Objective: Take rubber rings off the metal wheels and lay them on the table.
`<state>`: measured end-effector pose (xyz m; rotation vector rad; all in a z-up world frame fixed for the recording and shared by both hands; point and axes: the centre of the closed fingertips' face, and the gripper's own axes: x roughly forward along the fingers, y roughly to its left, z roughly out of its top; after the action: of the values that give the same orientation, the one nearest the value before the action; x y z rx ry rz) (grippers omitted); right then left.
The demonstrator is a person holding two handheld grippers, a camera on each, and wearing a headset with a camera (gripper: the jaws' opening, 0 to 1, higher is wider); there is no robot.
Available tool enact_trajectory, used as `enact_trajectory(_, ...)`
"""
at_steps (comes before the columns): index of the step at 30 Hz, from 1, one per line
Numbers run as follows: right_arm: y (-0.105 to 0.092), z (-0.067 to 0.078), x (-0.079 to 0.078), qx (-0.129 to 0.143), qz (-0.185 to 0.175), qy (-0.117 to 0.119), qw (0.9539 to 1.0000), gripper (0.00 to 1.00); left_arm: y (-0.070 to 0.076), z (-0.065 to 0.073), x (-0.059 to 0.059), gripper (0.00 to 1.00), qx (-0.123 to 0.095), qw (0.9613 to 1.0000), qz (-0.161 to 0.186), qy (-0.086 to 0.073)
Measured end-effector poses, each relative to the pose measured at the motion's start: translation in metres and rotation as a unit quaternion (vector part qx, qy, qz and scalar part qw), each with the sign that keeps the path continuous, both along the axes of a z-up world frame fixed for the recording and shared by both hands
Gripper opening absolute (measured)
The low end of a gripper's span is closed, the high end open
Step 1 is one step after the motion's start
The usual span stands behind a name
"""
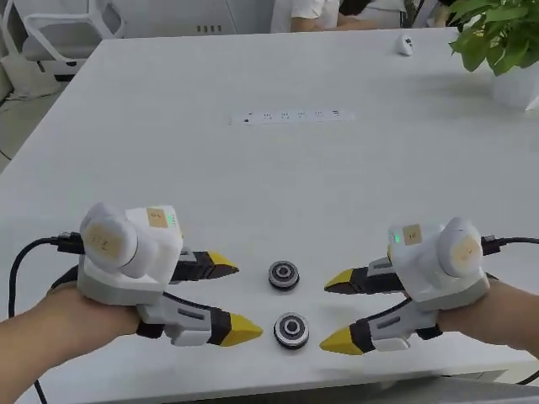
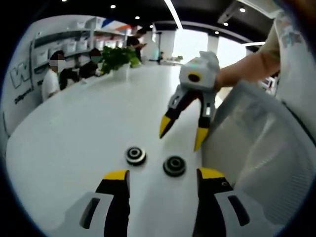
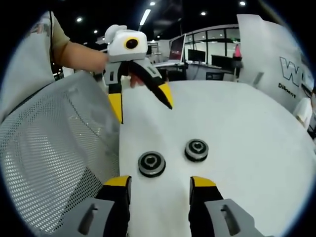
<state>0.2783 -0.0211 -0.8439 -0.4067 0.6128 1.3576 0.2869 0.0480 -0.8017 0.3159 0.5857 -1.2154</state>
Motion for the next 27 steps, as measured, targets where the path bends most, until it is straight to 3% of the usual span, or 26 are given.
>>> enact_trajectory(15, 0.011, -0.009, -0.004, 0.003, 0.020, 0.006, 0.9998, 0.39, -0.019, -0.017, -0.004, 0.50, 0.015, 0.9993, -0.029, 0.017)
enact_trajectory(27, 0.010, -0.014, -0.001, 0.004, 0.021, 0.007, 0.9997, 0.40, -0.034, -0.027, -0.009, 0.40, 0.024, 0.9981, -0.049, 0.029)
